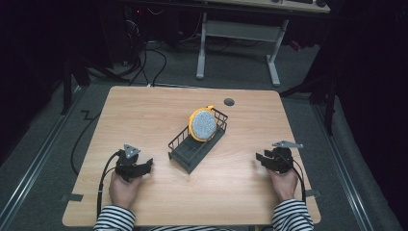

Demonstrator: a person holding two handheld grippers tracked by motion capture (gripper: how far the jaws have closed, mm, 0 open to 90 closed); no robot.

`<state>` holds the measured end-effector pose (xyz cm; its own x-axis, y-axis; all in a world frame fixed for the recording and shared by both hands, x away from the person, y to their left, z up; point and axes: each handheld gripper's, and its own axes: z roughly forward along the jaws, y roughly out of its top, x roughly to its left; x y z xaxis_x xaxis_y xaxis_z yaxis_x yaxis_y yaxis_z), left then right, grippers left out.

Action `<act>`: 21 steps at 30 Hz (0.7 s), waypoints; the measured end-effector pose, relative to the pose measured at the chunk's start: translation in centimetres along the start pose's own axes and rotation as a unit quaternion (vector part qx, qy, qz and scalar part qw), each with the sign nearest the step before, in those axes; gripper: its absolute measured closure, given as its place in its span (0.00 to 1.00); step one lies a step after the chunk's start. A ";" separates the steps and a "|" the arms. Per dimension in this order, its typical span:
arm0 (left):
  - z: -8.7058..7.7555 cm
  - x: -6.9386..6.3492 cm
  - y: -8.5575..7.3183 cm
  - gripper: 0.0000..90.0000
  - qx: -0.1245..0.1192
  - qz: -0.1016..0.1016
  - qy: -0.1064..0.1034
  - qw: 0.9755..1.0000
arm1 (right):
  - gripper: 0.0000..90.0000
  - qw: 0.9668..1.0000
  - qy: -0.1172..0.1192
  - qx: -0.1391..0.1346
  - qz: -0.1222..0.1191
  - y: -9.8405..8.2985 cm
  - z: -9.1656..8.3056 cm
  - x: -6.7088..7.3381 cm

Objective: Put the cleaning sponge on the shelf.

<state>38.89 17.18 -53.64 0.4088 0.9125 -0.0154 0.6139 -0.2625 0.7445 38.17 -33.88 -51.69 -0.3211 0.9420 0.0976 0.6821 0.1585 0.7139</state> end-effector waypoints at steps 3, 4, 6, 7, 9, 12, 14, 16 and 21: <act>0.0 0.0 0.0 0.34 0.000 0.000 0.000 1.000 | 0.58 1.000 -0.002 0.000 0.000 -0.3 0.2 0.1; 0.0 0.0 0.0 0.34 0.000 0.000 0.000 1.000 | 0.58 1.000 -0.003 0.000 -0.001 -0.4 0.2 0.1; 0.0 0.0 0.0 0.34 0.000 0.000 0.000 1.000 | 0.54 1.000 -0.012 0.000 -0.009 -0.7 0.4 0.2; 0.0 0.0 0.0 0.34 0.000 0.000 0.000 1.000 | 0.53 1.000 -0.018 0.002 -0.013 -0.8 0.5 0.3; 0.0 0.0 0.0 0.34 0.000 0.000 0.000 1.000 | 0.51 0.999 -0.028 -0.008 -0.027 -1.2 0.6 0.5; 0.0 0.0 0.0 0.34 0.000 0.000 0.000 1.000 | 0.48 0.998 -0.040 -0.010 -0.042 -1.4 0.6 0.9; 0.0 0.0 0.0 0.34 0.000 0.000 0.000 1.000 | 0.46 0.998 -0.045 -0.010 -0.041 -1.4 0.6 0.9; 0.0 0.0 0.0 0.34 0.000 0.000 0.000 1.000 | 0.44 0.998 -0.045 -0.009 -0.037 -1.4 0.7 0.9; -0.1 0.0 0.0 0.37 -0.002 -0.002 0.003 1.000 | 0.44 0.998 -0.047 -0.009 -0.036 -1.4 0.7 0.9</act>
<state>38.82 17.22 -53.63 0.4024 0.9153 -0.0152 0.6136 -0.2574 0.7465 37.39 -33.07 -53.03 -0.3054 0.9520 -0.0199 0.6471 0.2228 0.7291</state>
